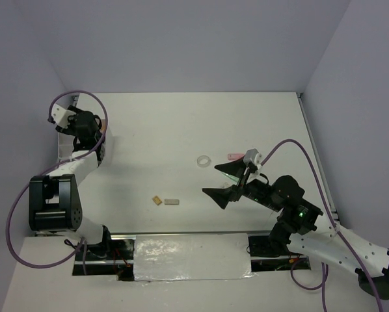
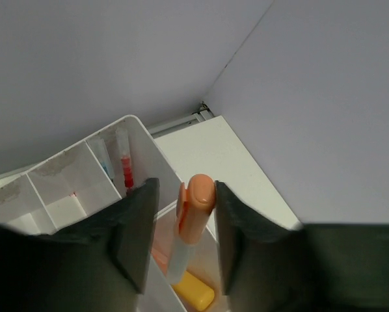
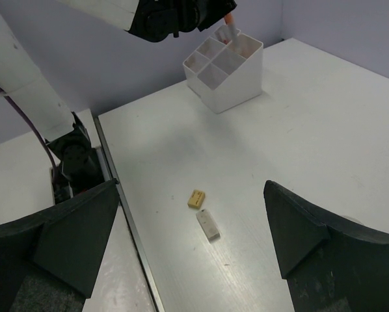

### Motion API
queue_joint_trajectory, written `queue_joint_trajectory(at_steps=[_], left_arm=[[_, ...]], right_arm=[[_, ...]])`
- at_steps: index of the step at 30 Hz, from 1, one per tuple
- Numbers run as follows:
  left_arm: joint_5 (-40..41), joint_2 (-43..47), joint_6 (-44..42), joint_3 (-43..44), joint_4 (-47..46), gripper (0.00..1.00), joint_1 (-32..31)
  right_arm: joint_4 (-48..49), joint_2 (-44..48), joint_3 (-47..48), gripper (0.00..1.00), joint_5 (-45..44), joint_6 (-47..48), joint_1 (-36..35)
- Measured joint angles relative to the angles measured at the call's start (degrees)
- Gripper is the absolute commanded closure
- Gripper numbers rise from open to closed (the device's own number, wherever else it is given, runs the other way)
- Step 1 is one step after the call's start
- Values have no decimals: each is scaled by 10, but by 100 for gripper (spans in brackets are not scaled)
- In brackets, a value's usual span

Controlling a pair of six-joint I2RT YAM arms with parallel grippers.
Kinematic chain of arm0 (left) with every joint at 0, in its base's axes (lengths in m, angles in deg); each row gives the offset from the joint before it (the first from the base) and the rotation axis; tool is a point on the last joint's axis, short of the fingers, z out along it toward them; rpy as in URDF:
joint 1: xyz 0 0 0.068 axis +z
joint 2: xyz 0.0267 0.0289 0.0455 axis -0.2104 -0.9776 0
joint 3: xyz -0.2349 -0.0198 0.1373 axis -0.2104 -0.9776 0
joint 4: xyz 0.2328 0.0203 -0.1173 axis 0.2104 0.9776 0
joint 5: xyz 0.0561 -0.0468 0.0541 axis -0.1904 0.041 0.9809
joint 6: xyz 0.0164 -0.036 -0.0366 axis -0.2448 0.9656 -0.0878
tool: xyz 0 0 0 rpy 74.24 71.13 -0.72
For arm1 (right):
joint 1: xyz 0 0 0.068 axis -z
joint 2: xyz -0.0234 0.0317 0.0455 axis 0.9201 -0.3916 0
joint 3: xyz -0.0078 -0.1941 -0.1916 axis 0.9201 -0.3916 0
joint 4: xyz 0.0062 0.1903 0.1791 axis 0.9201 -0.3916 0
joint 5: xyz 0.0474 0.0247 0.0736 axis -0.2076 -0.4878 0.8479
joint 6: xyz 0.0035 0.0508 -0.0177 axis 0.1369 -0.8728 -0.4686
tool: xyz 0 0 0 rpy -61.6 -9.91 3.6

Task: Sort the stationery into containers
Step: Place the stationery in the storage box, then pick up the stationery from the center of the board.

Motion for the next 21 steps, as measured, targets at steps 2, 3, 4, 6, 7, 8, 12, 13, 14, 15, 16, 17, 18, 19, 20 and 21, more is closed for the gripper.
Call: queue_joint_trajectory(at_steps=[2,3,4,6,7,8,12,13,14,15,16,17,18,19,20,21], left_arm=[[-3,0,12,-1,-4,30,0],[-4,0,16,-2,-6,30,0],[-4,0,23,-2,-6,30,0],[-4,1,28,-4,-4,29,0],[-4,3,28,-5,-2,29,0],[-3,4,29,-7,-2,29,0],[-4,24,30,-14,7,27,0],[-7,32,30,-14,10,22,0],[-11,40,28,-12,18,18,0],[-17,49,28,-6,35,12,-1],[-26,56,27,8,58,1,-3],[-37,61,26,29,88,1,-5],[-52,65,29,50,111,1,-7],[-60,71,30,72,139,1,-19],[-67,79,26,94,172,1,-35],[-74,88,24,117,208,1,-60]], right_arm=[[0,0,0,0,0,0,0],[0,0,0,0,1,2,0],[0,0,0,0,1,2,0],[0,-1,0,0,1,2,0],[0,-1,0,0,1,2,0],[0,-1,0,0,1,2,0],[0,-1,0,0,0,3,0],[1,-1,0,0,-1,3,0],[1,-2,0,0,-4,2,0],[2,-3,0,0,-9,2,0],[2,-5,0,0,-16,2,0],[3,-8,0,0,-29,-1,0],[3,-11,0,0,-38,-3,0],[2,-14,0,0,-57,-8,0],[1,-15,0,0,-79,-12,0],[-1,-15,0,0,-99,-16,1]])
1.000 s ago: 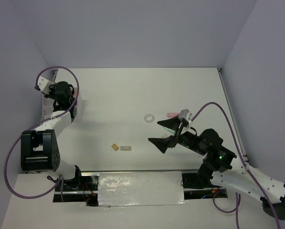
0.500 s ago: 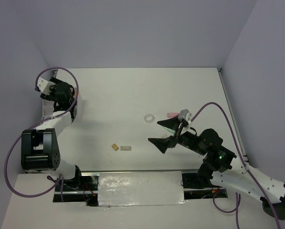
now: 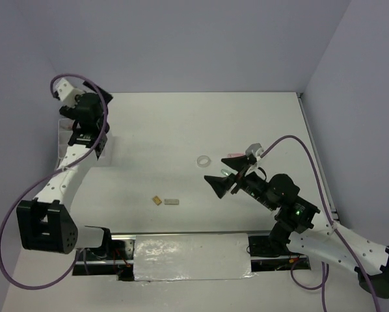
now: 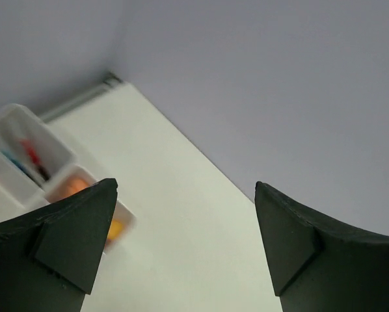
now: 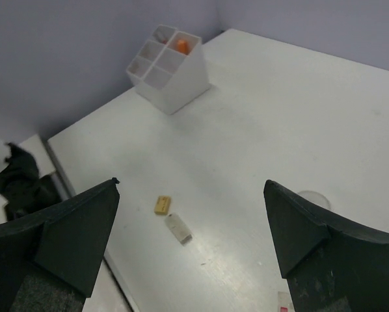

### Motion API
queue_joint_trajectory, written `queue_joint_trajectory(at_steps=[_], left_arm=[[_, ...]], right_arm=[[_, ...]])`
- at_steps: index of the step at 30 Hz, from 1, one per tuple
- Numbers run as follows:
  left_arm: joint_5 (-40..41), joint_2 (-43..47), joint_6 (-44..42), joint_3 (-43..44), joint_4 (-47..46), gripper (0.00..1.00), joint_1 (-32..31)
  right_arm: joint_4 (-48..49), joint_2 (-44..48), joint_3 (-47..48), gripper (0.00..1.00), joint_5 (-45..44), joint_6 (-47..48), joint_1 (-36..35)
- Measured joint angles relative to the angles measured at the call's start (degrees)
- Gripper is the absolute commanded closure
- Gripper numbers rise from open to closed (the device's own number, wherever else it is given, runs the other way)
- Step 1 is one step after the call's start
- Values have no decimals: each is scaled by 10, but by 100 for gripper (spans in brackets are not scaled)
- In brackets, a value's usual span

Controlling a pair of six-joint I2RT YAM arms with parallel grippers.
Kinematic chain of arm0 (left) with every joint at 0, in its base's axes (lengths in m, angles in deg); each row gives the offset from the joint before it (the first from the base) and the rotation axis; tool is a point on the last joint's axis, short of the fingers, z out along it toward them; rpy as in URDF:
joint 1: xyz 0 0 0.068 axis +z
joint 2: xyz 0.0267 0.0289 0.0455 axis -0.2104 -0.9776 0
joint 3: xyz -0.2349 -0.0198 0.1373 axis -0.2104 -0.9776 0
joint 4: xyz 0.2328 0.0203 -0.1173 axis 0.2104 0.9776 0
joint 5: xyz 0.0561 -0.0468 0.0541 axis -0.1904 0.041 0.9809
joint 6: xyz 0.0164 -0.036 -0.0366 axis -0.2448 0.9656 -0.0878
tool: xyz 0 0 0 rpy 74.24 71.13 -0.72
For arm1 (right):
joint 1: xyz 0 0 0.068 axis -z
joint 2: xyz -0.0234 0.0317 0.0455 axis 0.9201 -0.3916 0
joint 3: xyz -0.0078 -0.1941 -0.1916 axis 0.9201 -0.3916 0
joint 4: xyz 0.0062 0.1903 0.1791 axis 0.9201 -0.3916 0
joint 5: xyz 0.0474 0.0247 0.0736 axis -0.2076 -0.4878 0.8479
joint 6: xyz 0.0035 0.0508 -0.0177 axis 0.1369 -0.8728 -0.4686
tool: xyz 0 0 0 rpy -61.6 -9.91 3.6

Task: Sort the stationery into containers
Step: Pick up the stationery from the center of the board.

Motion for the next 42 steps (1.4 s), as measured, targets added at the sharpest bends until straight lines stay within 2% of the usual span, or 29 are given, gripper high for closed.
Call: queue_joint_trajectory(at_steps=[3,5,9,12,20,26,33,42], left_arm=[[-26,19,2,75,116,1,-86],[-39,39,7,96,182,1,-142],[-39,125,35,19,292,1,-276],[-65,157,36,-50,367,1,-348],[-254,172,-29,-152,428,1,-366],[-356,138,-62,-165,439,1,-385],[-385,58,-55,-188,443,1,-396],[-344,-14,-43,-195,437,2,-398]], right_arm=[[-10,0,0,0,-68,-17,8],[-21,0,0,0,-108,-29,22],[-39,0,0,0,-144,-47,43],[-44,-4,1,0,-143,-53,45],[-61,-69,15,0,-99,-51,46],[-68,-82,16,0,-56,-47,46],[-69,-68,16,0,-29,-44,46],[-69,-33,16,0,-3,-39,46]])
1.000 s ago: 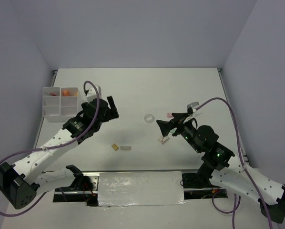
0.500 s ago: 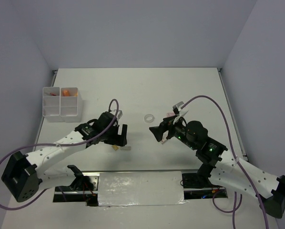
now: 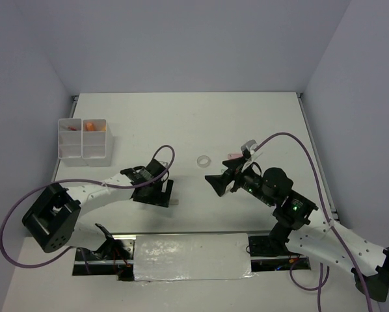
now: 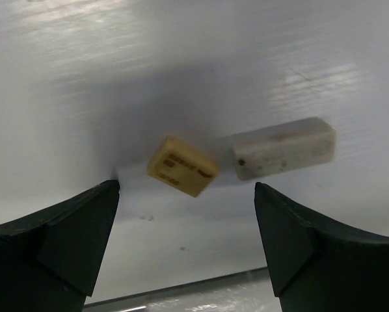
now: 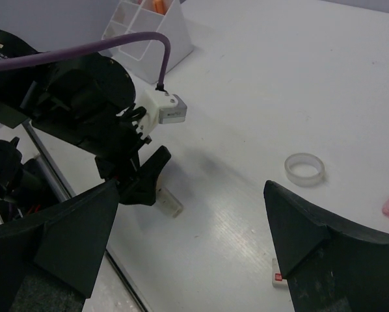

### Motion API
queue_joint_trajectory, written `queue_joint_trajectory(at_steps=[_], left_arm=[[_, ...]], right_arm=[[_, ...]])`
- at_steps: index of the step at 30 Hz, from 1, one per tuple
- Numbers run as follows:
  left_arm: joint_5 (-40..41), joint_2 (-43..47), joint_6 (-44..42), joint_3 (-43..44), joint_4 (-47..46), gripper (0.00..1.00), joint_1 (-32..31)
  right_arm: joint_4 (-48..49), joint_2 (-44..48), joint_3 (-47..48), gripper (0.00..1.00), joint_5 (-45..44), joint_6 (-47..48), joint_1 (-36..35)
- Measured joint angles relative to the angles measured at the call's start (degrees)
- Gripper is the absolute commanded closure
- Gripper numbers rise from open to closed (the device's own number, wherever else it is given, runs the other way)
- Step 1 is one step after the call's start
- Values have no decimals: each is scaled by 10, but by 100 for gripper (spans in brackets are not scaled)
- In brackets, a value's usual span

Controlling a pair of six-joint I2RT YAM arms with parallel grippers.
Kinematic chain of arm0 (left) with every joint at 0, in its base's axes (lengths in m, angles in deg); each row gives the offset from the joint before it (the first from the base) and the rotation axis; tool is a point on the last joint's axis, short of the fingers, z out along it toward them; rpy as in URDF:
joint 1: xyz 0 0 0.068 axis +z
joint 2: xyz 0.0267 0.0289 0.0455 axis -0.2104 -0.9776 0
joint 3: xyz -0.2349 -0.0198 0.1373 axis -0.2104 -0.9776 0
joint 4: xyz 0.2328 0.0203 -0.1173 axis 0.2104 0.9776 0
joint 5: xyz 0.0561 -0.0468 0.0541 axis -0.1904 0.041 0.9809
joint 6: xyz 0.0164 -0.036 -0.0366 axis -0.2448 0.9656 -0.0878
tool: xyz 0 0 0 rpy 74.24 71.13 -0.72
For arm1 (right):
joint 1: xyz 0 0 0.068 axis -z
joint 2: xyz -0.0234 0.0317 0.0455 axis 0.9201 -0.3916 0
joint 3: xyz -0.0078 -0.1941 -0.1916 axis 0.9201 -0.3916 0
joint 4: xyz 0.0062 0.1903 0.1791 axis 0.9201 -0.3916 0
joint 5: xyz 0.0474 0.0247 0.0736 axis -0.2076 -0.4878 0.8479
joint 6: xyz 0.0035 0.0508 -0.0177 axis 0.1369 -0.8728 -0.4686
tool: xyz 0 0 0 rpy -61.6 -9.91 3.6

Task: Sort the stationery into containers
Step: Pick up the stationery from the center of the board.

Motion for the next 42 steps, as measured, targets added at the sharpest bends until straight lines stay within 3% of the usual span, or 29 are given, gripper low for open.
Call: queue_joint_trajectory(at_steps=[12,14,21,26,42], left_arm=[[64,1,-2,-11,-30,3,-1],[65,-7,-3,-9,-32,9,-1],[73,-20,-4,-5,-46,14,-1],[70,-16,-3,-10,-56,26,-1],[61,-11,3,-10,-46,25,-43]], right_arm=[[0,-8,0,0,16,1,0],[0,-8,0,0,16,1,0],[0,-8,0,0,17,1,0],[0,-8,0,0,17,1,0],[0,-8,0,0,31,2,0]])
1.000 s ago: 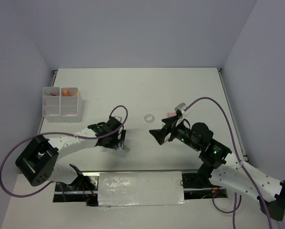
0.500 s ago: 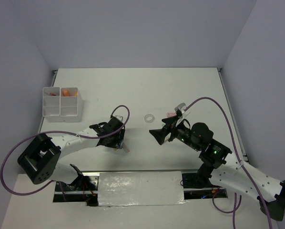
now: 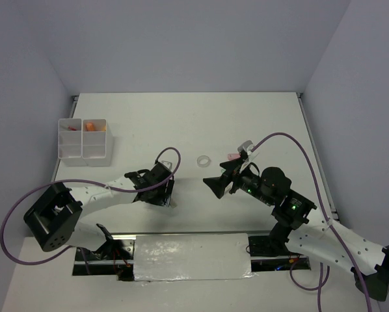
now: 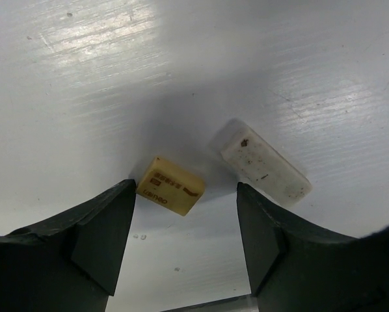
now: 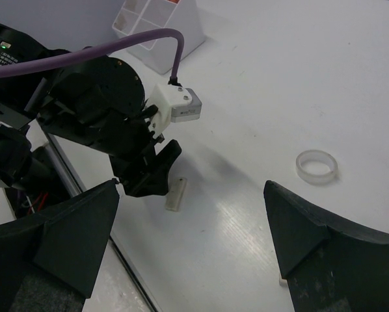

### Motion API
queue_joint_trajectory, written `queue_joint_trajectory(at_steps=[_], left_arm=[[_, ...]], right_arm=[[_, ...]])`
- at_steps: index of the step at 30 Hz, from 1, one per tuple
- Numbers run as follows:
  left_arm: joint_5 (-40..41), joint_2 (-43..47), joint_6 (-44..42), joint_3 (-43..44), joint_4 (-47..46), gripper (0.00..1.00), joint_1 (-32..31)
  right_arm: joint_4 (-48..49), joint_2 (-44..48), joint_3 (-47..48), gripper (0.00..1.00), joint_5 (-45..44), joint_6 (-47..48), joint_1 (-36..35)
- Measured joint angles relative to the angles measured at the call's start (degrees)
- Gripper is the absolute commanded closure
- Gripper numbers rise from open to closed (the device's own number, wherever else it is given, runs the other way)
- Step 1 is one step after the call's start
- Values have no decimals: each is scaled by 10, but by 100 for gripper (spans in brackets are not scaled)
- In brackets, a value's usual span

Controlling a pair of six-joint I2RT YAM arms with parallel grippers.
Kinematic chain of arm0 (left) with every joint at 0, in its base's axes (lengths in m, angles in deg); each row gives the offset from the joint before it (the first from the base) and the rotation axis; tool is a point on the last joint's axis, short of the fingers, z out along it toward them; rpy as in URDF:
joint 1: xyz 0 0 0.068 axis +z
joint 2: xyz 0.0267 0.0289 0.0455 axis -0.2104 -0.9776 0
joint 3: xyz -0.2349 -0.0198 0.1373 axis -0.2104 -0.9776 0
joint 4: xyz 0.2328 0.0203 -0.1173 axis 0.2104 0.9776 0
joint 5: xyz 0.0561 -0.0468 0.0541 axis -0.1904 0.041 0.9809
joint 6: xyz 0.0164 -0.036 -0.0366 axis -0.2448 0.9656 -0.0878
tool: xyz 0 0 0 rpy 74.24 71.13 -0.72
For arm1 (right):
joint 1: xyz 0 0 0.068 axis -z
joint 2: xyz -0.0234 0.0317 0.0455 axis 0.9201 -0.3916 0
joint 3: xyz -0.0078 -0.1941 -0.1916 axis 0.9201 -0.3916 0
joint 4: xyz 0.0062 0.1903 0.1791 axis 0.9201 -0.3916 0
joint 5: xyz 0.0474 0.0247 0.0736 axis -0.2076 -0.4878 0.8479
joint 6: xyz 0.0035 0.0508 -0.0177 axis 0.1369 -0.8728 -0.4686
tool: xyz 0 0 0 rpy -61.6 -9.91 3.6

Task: Sort the stationery into containers
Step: Pick up the stationery from the center of the board.

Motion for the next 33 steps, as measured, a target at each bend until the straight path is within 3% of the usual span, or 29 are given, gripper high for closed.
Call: queue_joint_trajectory(at_steps=[4,9,12,15,18,25,28,33], left_arm=[[6,-2,10,0,4,50,0],[9,-9,12,6,8,52,0],[10,-10,12,7,10,79,0],[13,-10,14,10,16,93,0],[29,-5,29,14,30,98,-2],[139,67,80,84,117,100,22],[156,88,70,143,121,100,101],[159,65,20,260,117,92,313]], right_arm=[[0,0,0,0,0,0,0],[0,0,0,0,0,0,0],[0,0,0,0,0,0,0],[0,0,0,0,0,0,0],[0,-2,0,0,0,1,0],[0,-5,0,0,2,2,0],[0,-7,0,0,4,2,0],[4,-7,0,0,10,2,0]])
